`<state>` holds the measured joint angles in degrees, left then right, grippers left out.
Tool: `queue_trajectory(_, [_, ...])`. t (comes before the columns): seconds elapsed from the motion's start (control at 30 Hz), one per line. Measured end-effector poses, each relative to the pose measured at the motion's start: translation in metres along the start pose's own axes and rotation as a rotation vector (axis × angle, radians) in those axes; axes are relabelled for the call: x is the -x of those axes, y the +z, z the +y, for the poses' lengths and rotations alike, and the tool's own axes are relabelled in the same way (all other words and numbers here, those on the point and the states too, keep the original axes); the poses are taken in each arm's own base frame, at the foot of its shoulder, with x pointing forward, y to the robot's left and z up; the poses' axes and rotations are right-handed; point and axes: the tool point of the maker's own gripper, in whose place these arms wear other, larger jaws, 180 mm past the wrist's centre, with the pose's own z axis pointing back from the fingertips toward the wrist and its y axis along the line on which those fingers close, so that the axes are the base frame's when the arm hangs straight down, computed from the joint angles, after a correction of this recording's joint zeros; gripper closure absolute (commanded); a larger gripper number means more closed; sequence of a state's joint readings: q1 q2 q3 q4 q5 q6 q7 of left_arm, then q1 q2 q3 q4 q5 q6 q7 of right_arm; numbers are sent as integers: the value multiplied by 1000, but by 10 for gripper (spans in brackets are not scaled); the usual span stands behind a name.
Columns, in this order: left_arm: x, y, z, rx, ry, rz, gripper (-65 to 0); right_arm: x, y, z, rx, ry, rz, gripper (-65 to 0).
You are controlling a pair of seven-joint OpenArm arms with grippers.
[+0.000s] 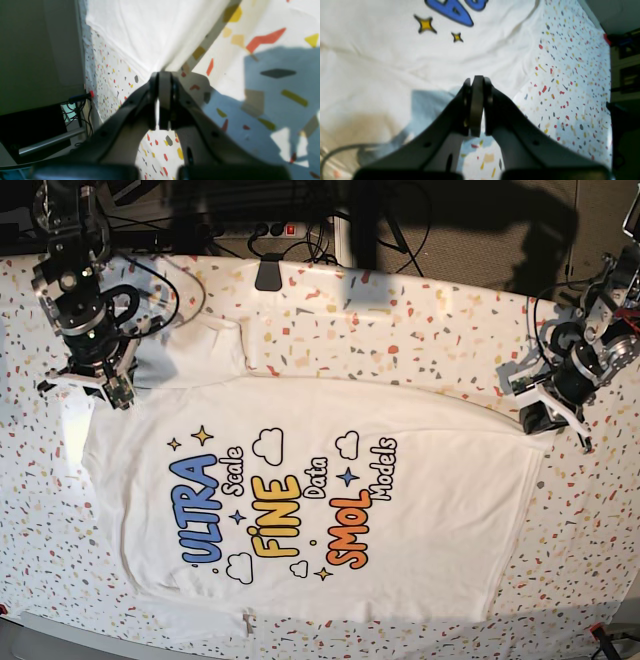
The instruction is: Fold the T-shirt properly
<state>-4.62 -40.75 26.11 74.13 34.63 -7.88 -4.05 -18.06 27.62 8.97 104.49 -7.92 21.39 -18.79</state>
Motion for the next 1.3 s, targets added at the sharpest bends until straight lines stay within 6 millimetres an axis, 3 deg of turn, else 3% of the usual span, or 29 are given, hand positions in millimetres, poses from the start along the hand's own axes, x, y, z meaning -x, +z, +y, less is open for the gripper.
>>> queue_trajectory(0.27, [-1, 0, 0, 1, 0, -4, 0, -4, -4, -7, 16, -14, 9, 0])
queue_trajectory(0.4, [-7, -3, -2, -2, 13, -13, 0, -20, -10, -16, 27, -38, -27, 0])
queue_trajectory(0.43, [-9, -4, -3, -1, 26, -19, 0, -18, -10, -11, -3, -21, -15, 0])
queue_trajectory(0.57, [-12, -5, -4, -5, 48, -20, 0, 3, 0, 40, -282, 134, 67, 0])
queue_trajectory(0.63, [-12, -5, -4, -4, 48, -20, 0, 4, 2, 36, -285, 159, 47, -14])
queue_trajectory(0.7, [-12, -5, -4, -4, 48, -19, 0, 8, 5, 24, -277, 214, 58, -138])
queue_trajectory(0.77, [-11, -5, -4, -5, 46, -18, 0, 17, 9, 20, -290, 258, 83, -216])
queue_trajectory(0.83, [-11, -5, -4, -4, 46, -18, 0, 31, 16, 28, -334, 297, 115, -224])
queue_trajectory(0.93, [-11, -5, -4, -5, 46, -18, 0, 52, 31, 59, -446, 357, 157, -224])
queue_trajectory(1.07, [-11, -5, -4, -5, 46, -19, 0, 79, 46, 91, -536, 572, 212, -225])
queue_trajectory(1.3, [-11, -5, -4, -5, 46, -19, 0, 77, 51, 118, -585, 643, 179, -225])
